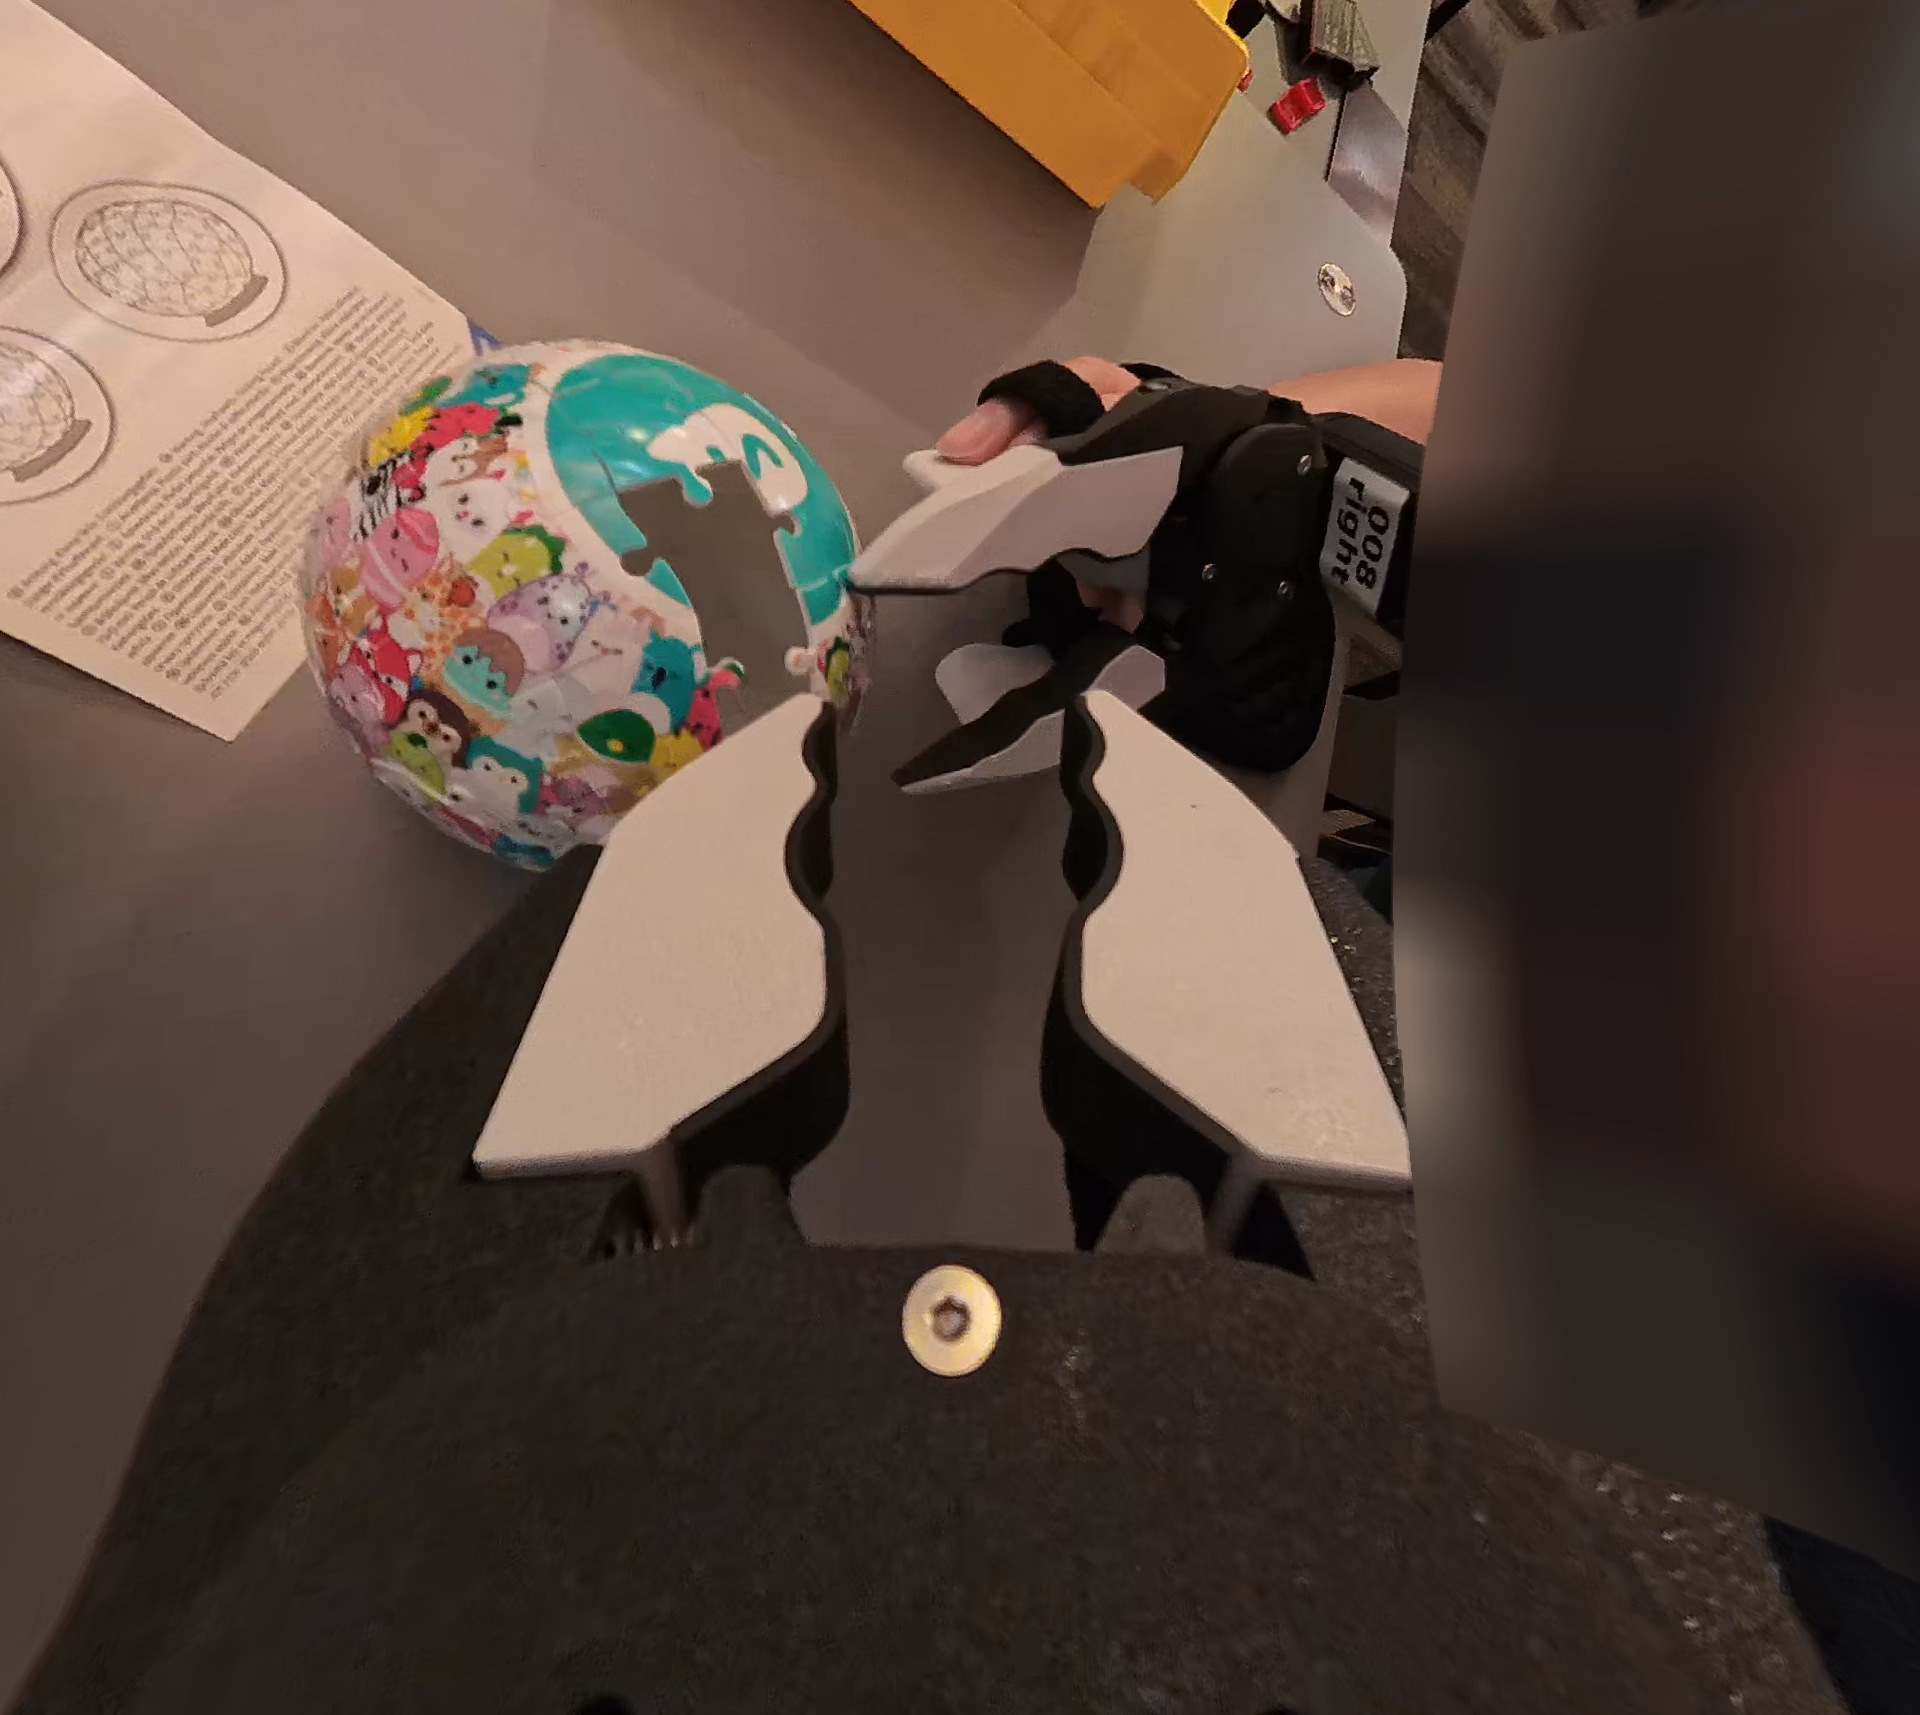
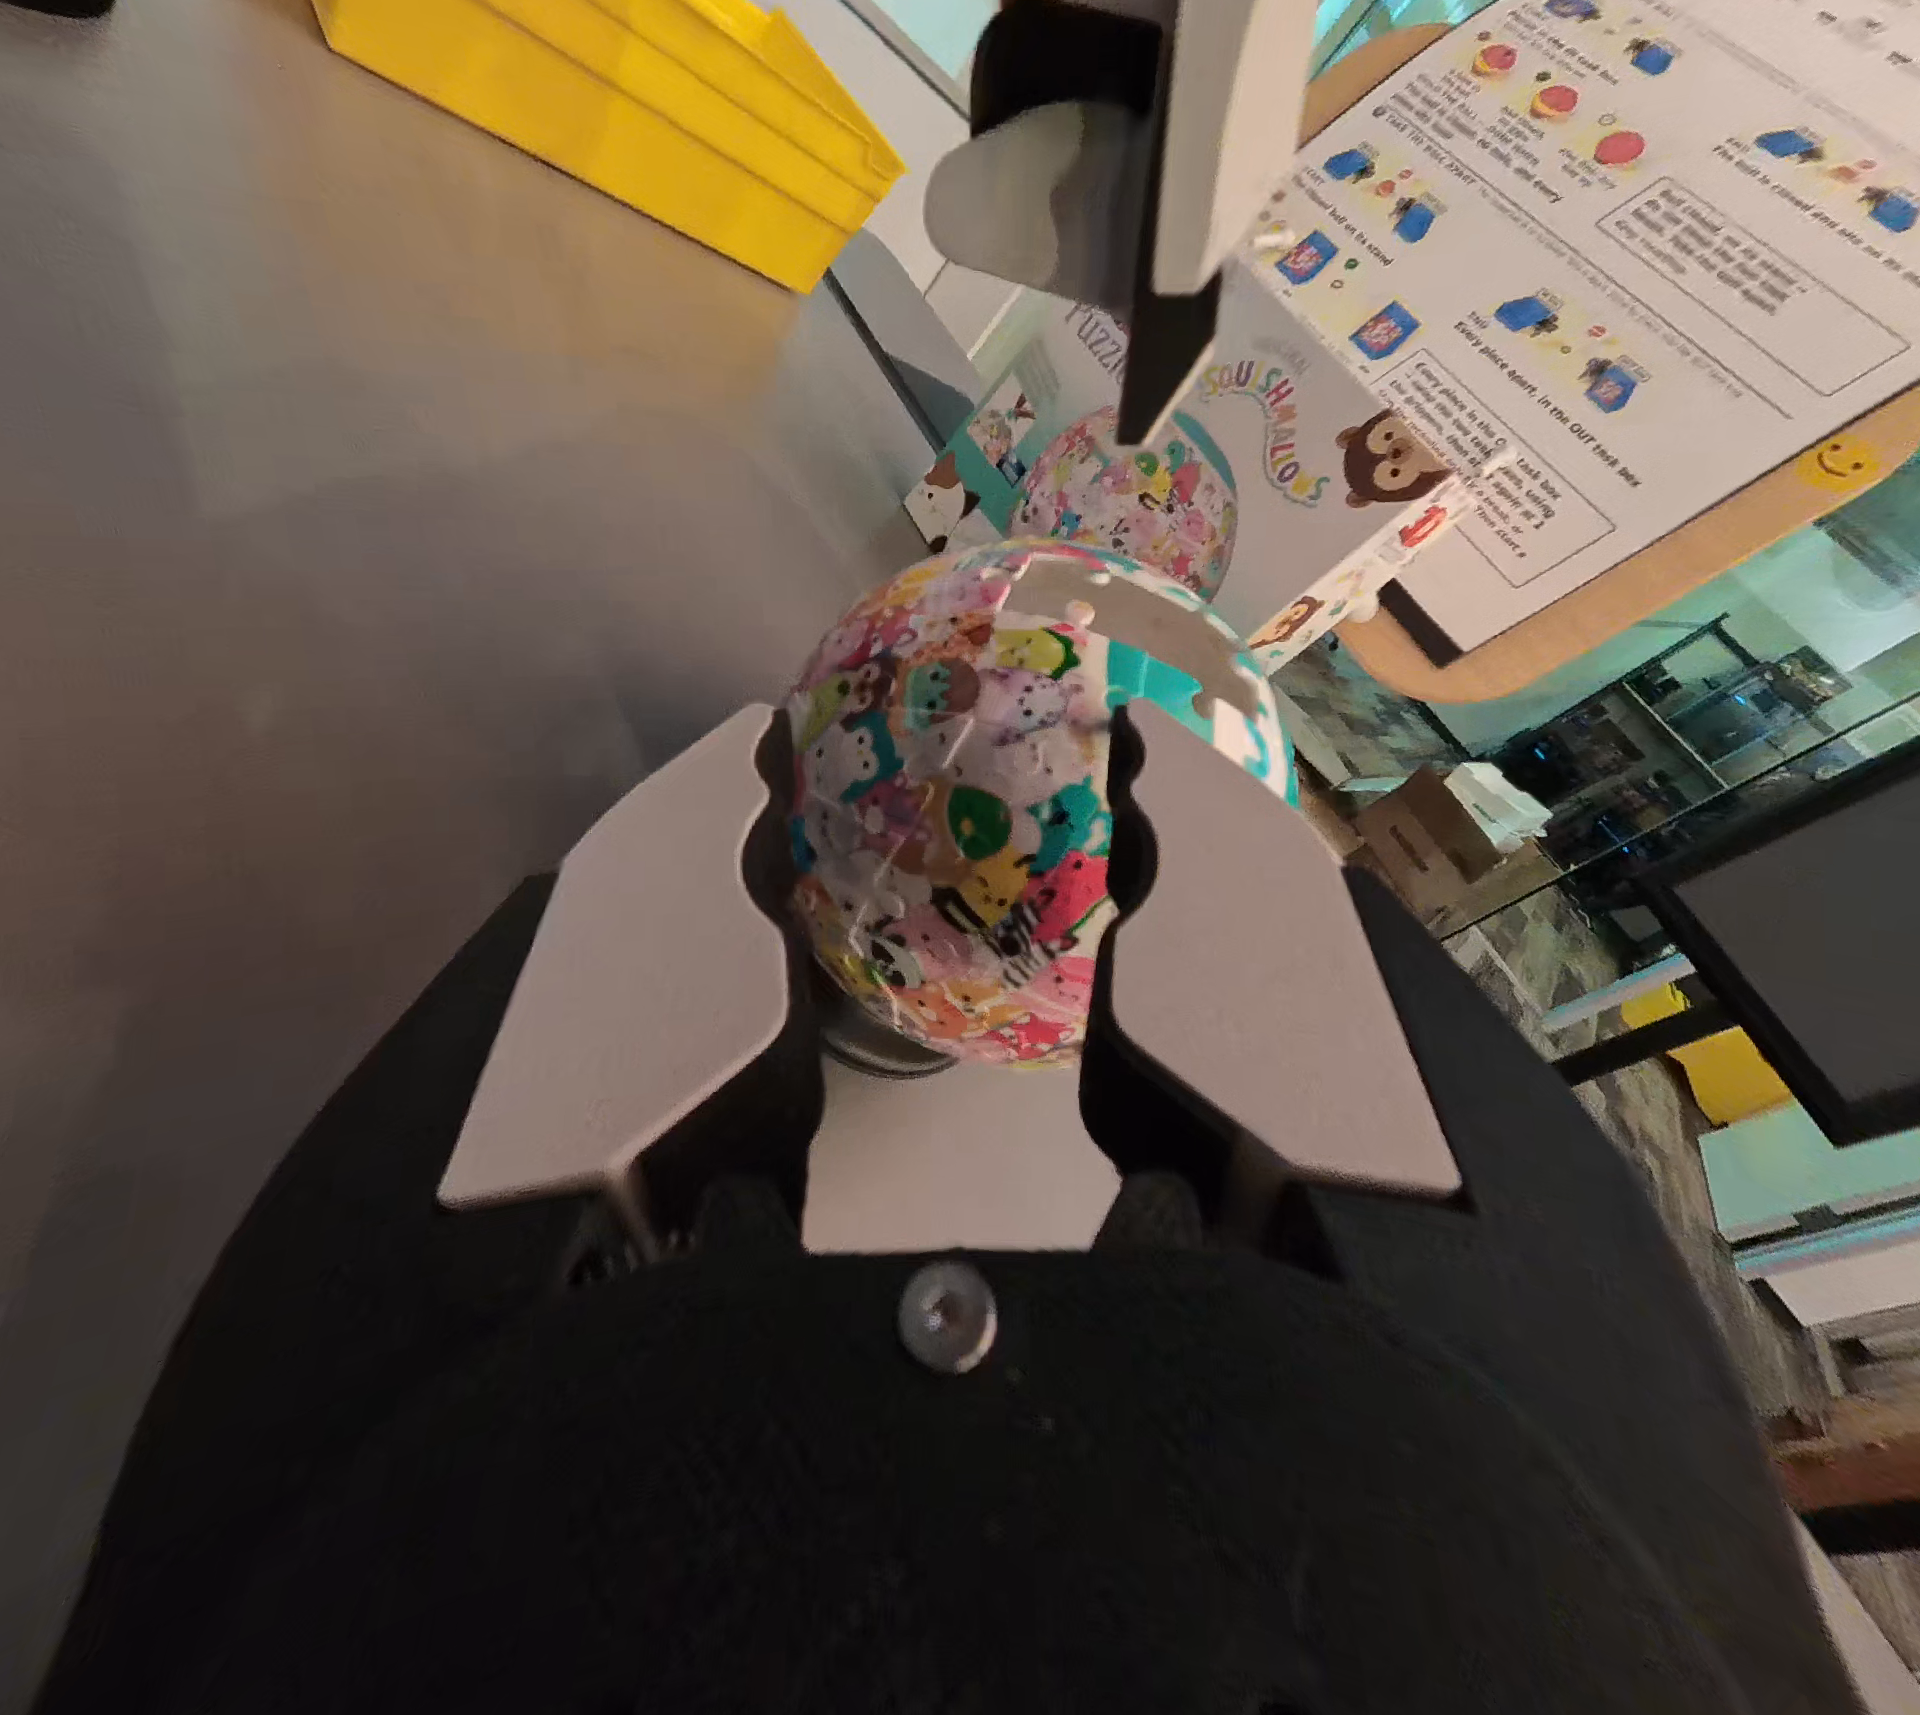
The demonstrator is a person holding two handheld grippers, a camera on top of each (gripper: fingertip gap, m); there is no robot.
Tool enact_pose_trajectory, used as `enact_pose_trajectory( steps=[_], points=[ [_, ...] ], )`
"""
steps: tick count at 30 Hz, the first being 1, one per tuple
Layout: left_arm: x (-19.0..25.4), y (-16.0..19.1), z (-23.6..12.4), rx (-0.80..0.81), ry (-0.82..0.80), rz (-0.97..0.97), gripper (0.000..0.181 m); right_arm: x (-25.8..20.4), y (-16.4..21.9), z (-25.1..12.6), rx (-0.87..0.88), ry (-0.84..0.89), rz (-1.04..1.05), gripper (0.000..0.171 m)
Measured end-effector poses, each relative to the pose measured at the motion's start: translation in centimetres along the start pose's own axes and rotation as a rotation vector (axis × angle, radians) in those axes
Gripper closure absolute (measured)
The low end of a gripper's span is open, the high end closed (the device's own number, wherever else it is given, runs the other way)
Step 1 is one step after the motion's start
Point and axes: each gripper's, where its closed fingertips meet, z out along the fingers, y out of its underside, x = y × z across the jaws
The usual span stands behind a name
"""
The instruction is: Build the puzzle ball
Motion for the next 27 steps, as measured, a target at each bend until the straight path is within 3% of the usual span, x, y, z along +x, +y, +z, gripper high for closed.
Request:
enact_pose_trajectory(
  steps=[6, 9, 16, 23, 27],
  points=[
    [0.9, 0.5, -1.0, 0.017, -0.010, 0.007, 0.140, 0.3, 0.1, -0.3, -0.010, 0.014, -0.001, 0.114],
    [1.3, 1.0, -1.5, 0.022, -0.019, 0.017, 0.140, 0.7, -2.6, -1.8, 0.128, 0.039, -0.031, 0.118],
    [1.5, 2.6, -2.1, 0.029, -0.023, -0.002, 0.140, -0.8, -0.2, -0.3, 0.000, -0.036, 0.003, 0.118],
    [1.4, 3.7, -3.1, 0.058, -0.028, -0.016, 0.141, -1.1, -1.6, -0.7, 0.073, -0.088, 0.063, 0.117],
    [1.4, 4.4, -3.8, 0.084, -0.025, -0.033, 0.141, -1.6, -0.7, -0.1, 0.024, -0.098, 0.018, 0.117]
  ],
)
